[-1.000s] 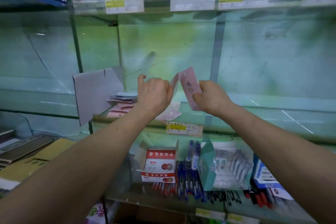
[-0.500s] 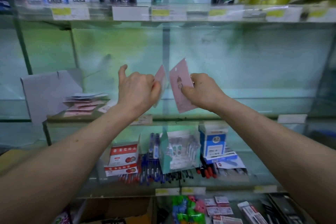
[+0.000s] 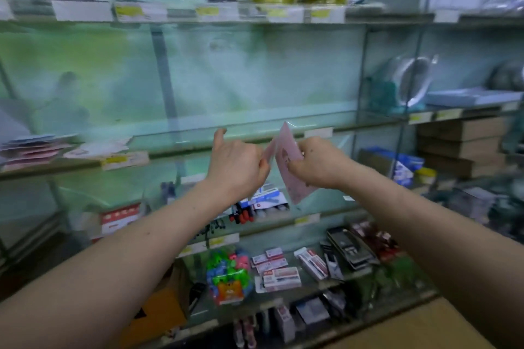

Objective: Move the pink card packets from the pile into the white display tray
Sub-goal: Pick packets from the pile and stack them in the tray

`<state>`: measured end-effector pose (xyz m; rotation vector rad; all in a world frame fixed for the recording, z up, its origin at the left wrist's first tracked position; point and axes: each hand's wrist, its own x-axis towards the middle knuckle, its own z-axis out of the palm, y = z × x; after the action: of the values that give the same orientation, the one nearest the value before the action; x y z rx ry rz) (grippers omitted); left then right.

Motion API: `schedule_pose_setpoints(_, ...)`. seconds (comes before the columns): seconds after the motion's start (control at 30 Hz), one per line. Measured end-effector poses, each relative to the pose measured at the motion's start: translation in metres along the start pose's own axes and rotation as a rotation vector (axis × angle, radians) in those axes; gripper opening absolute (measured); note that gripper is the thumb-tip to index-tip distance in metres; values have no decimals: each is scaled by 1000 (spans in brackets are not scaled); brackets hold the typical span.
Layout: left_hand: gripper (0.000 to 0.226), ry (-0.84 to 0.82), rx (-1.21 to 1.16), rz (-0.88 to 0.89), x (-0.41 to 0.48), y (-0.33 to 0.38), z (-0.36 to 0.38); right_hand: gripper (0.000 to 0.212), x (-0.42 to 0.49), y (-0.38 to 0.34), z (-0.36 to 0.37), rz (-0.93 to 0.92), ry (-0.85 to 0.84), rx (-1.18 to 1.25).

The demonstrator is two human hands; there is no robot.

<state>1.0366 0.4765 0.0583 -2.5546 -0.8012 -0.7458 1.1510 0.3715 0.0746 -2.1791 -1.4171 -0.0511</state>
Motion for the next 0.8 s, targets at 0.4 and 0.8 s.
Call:
schedule_pose_setpoints(0.4,41,-236,82,303,-28,172,54,31,-128,149,12,472,-149,-211)
schedule_pose_setpoints(0.8,14,-338,132,569,-34,298,72,18,-217,250,-5,871,-205,-258)
